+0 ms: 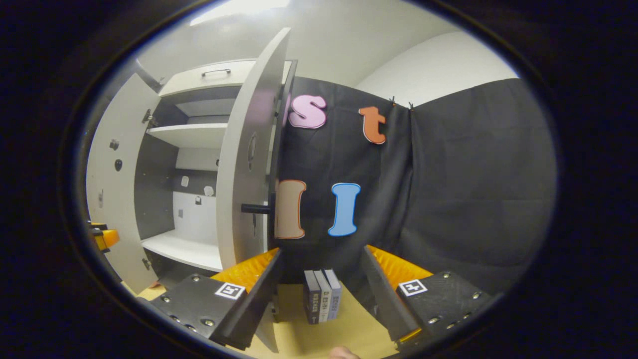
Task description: Grasp the bottle in the cabinet with the left hand and place it on the coaster, then close the right door with the right hand and the left door with the left hand.
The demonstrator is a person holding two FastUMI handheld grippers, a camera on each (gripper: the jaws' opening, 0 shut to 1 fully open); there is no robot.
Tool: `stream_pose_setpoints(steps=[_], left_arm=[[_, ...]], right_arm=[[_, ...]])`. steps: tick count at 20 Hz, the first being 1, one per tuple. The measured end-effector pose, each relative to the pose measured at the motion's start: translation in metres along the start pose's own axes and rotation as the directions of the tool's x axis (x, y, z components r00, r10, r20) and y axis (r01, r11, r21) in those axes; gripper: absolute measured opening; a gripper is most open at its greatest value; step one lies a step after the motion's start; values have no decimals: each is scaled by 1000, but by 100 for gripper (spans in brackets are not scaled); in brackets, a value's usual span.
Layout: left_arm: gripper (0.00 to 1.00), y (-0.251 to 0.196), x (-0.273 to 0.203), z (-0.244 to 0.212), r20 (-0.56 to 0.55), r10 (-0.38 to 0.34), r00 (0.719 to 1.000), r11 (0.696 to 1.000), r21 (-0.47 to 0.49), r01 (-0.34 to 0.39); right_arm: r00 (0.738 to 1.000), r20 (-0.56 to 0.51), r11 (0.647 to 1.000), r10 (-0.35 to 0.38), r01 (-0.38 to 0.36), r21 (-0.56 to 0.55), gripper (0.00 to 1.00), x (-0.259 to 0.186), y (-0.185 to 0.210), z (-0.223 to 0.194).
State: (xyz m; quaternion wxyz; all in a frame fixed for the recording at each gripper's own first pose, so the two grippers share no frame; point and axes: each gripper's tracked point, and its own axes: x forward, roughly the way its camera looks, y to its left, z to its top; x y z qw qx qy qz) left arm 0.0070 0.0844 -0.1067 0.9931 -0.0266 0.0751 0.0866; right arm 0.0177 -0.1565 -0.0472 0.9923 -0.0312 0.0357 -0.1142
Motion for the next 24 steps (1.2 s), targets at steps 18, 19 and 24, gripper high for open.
stream_pose_setpoints(steps=[18,19,24], left_arm=[[90,35,-27,1,2,70,998,998,-1,-70],[90,41,-30,0,3,84,996,996,1,-84],[90,75,-46,6,19,166,986,986,-27,-165]], right_arm=[[975,-4,974,224,-224,33,96,-13,82,4],[970,-6,969,243,-242,40,96,-13,90,3],[947,-18,945,322,-320,70,96,-9,129,4]])
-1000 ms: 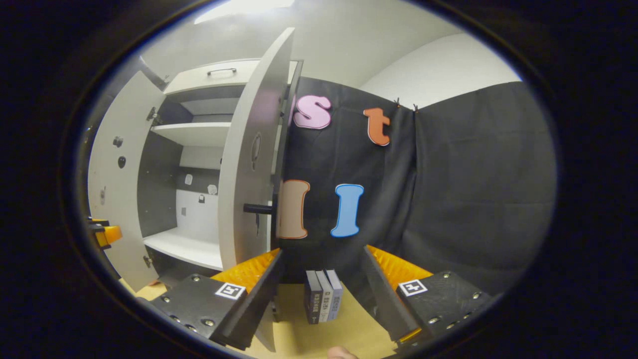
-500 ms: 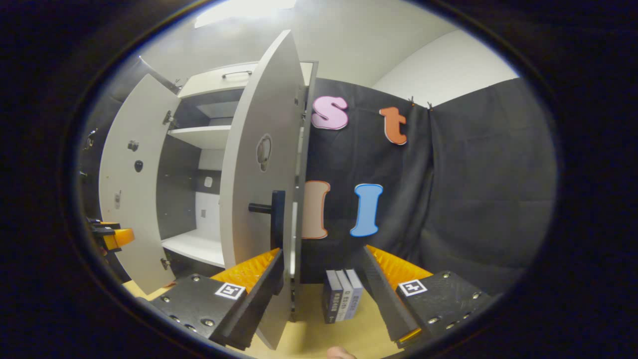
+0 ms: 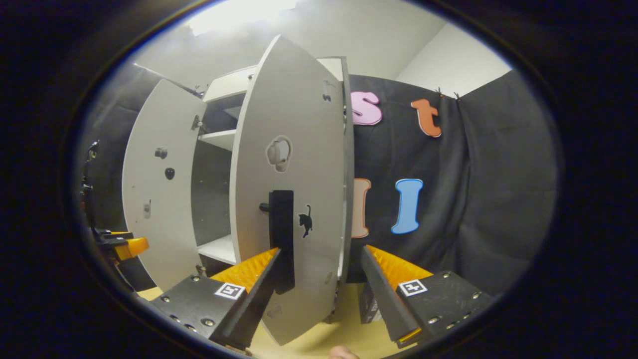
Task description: Grasp the bottle in the cabinet with the left hand and place it on the coaster, then close the right door with the right hand and the left door with the left hand.
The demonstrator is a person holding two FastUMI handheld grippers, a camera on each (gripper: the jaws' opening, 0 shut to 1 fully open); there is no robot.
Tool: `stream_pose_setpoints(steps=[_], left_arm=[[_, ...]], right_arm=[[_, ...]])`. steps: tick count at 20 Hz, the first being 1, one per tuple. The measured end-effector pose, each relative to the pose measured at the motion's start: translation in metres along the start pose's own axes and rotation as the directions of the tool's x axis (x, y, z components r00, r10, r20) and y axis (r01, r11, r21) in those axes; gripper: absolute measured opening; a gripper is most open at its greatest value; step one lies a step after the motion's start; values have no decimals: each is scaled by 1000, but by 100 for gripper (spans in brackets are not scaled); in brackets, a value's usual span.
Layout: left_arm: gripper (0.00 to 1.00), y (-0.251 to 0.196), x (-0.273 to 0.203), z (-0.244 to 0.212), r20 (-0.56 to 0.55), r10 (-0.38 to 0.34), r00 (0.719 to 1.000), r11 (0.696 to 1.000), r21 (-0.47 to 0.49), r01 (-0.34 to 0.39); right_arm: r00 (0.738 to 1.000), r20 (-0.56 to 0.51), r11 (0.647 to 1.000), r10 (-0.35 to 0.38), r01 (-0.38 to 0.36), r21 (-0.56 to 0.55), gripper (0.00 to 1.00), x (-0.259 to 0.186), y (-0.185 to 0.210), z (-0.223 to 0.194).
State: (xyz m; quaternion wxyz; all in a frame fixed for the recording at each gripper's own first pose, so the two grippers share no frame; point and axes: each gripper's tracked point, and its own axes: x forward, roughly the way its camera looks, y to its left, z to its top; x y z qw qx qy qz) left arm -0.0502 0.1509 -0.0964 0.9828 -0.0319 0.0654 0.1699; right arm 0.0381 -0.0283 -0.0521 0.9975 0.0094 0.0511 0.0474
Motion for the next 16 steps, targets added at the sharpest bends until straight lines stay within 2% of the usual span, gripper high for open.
stream_pose_setpoints(steps=[2,4,5,7,9,16], left_arm=[[90,16,-4,3,14,29,999,1000,-7,-29],[90,34,-8,1,11,69,998,998,-4,-69],[90,43,-11,1,11,91,996,996,-4,-91],[90,60,-19,3,15,126,992,992,-12,-126],[90,78,-23,2,15,164,986,986,-16,-164],[90,135,-35,-5,-8,281,960,959,-32,-282]], right_arm=[[998,5,998,66,-66,9,93,5,25,3],[990,10,988,144,-144,56,94,8,56,5],[985,11,982,172,-172,75,97,7,68,6],[977,9,972,213,-213,101,97,5,90,6],[971,2,965,241,-240,105,93,4,103,5],[961,-2,957,278,-277,84,96,3,129,5]])
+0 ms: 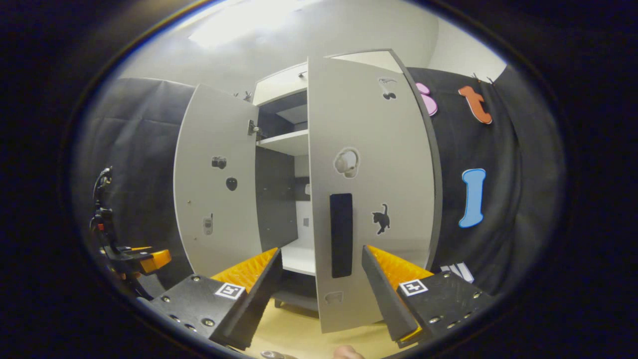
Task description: Grasp the bottle in the cabinet with the left hand and place it on the coaster, then close the right door with the right hand and the left door with the left hand.
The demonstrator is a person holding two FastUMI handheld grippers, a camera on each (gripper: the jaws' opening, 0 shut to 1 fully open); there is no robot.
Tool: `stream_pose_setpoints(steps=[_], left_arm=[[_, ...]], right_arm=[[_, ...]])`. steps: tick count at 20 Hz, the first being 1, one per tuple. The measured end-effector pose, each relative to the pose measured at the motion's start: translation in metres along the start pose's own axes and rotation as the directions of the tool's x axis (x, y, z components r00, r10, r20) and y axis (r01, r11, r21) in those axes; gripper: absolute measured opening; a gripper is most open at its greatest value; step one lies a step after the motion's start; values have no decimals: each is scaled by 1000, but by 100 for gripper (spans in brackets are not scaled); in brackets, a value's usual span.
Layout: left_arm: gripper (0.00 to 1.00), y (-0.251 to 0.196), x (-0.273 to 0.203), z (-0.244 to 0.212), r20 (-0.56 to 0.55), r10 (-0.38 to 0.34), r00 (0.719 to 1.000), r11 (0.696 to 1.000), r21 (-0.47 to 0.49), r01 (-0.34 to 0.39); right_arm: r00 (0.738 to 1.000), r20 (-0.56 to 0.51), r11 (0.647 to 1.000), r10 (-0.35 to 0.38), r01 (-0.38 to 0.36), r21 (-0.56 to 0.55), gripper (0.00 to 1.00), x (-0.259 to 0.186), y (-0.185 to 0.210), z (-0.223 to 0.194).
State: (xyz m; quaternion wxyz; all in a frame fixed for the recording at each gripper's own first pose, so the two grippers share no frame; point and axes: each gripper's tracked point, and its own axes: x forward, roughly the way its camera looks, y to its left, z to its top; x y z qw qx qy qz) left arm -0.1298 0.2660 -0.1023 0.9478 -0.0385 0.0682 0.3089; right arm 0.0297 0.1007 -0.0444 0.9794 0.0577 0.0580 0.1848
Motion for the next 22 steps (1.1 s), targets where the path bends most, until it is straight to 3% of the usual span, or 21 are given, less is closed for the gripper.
stream_pose_setpoints(steps=[1,2,9,13,14,17,18,19,22], left_arm=[[90,5,2,-1,-7,9,1000,1000,-7,-9],[90,9,5,-3,-14,16,1000,1000,-16,-16],[90,23,20,-11,-52,11,999,998,-60,-14],[90,22,34,-5,-49,-9,999,999,-47,7],[84,22,39,-2,-44,-14,999,999,-45,12],[84,19,52,7,-21,-35,999,999,-30,35],[90,22,55,9,-13,-38,999,999,-19,38],[84,23,60,13,-7,-39,999,999,-8,39],[84,22,77,25,21,-53,998,999,14,53]], right_arm=[[1000,-1,1000,0,0,-3,93,1,1,1],[1000,-3,1000,-1,0,-5,97,2,2,1],[1000,-18,1000,-17,17,-13,93,5,13,-10],[999,-22,999,-42,42,-22,97,7,15,-14],[998,-23,998,-51,51,-26,97,9,14,-14],[996,-28,996,-81,80,-35,97,10,10,-18],[995,-29,995,-92,91,-37,93,11,9,-20],[994,-29,994,-102,101,-39,97,11,8,-21],[991,-31,991,-127,126,-47,97,13,4,-25]])
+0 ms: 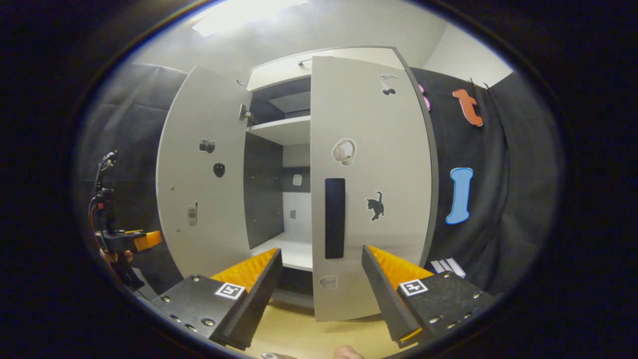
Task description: Grasp the bottle in the cabinet with the left hand and place it on the coaster, then close the right door with the right hand and the left door with the left hand.
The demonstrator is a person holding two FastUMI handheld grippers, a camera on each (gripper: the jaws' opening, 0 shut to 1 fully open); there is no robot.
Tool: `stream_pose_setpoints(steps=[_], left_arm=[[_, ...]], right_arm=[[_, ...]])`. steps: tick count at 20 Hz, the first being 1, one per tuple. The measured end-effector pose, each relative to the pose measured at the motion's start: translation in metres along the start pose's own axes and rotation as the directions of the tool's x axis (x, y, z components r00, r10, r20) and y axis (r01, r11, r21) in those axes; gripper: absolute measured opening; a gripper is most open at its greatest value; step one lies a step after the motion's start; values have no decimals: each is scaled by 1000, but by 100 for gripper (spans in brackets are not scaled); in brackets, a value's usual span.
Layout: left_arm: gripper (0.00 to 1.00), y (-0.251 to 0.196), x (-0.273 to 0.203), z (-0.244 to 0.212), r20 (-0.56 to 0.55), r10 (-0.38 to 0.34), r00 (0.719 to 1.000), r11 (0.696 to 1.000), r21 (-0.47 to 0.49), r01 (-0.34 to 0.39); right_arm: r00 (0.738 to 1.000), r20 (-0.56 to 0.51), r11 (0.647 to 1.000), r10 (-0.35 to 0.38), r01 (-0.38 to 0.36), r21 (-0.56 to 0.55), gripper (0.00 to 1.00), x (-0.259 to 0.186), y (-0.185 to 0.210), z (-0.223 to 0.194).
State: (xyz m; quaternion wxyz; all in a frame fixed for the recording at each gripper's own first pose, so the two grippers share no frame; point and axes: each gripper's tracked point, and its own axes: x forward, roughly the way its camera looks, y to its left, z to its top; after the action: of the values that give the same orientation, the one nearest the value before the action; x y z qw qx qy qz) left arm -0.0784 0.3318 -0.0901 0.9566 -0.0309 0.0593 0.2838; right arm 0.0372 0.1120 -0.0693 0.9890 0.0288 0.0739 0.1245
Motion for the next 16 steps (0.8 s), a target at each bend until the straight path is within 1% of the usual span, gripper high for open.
stream_pose_setpoints(steps=[1,3,7,9,11,13,15,16], left_arm=[[90,0,3,3,8,-5,1000,1000,5,4],[91,-1,8,9,22,-18,1000,1000,13,17],[90,-6,19,19,45,-45,998,998,45,43],[84,-14,20,19,52,-65,997,997,49,63],[84,-19,20,19,47,-83,995,995,52,81],[84,-21,21,21,53,-96,994,992,82,91],[84,-25,20,23,60,-125,990,986,114,117],[84,-26,21,23,62,-135,989,984,127,126]], right_arm=[[1000,-2,1000,-4,4,-2,97,0,0,-1],[1000,-10,1000,-8,8,-7,97,0,-1,-5],[999,-23,999,-28,27,-33,97,0,-4,-10],[999,-31,998,-43,41,-47,97,1,-5,-11],[998,-34,998,-51,49,-44,97,0,-5,-12],[998,-39,998,-53,51,-40,97,-2,-6,-13],[997,-45,998,-56,54,-42,97,-10,-9,-18],[997,-48,998,-56,54,-42,93,-13,-11,-21]])
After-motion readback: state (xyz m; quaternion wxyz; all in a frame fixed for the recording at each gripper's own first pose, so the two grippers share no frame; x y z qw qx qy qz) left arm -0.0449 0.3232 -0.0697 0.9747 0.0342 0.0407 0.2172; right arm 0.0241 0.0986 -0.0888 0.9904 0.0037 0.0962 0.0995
